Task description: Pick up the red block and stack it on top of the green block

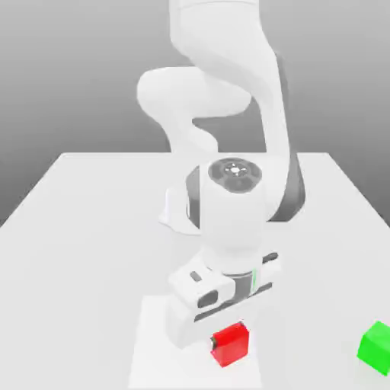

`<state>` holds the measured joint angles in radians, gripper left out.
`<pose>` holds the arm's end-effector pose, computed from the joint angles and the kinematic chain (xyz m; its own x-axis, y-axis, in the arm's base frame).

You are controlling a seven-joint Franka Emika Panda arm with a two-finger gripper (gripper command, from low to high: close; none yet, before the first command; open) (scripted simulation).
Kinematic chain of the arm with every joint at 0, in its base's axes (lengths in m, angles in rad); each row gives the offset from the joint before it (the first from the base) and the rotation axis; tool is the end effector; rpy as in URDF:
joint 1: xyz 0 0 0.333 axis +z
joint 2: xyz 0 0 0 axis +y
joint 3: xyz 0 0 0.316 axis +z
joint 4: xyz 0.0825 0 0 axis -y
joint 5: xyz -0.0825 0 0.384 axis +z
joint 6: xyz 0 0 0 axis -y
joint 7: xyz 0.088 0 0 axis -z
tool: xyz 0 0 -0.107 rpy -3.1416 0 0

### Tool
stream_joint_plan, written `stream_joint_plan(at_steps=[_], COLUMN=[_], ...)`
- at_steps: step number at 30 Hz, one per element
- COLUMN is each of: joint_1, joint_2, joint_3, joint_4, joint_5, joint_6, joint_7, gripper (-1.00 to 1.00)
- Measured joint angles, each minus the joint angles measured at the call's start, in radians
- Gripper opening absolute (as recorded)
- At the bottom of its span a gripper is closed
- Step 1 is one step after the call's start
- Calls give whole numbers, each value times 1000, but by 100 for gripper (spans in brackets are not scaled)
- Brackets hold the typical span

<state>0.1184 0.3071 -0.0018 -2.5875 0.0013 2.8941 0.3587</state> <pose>0.4330 0.0506 0.1501 0.9706 -0.2409 -0.0004 -0.2409 -0.9706 0.0004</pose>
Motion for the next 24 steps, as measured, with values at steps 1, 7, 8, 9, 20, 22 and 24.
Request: stream_joint_plan(at_steps=[1, 7, 8, 9, 20, 22, 24], joint_1=[0, -1, 8, 29, 272, 283, 283], joint_2=[15, -151, -169, -166, 31, 64, 64], joint_3=[0, 1, 11, 31, 203, 194, 194], joint_4=[2, -23, -14, 13, 293, 297, 297], joint_5=[0, -1, -4, -12, -134, -148, -148], joint_6=[13, -128, -155, -179, -273, -244, -244], joint_7=[0, 0, 0, -1, 27, 35, 35], gripper=[-100, -100, -100, -100, -100, 100, 100])
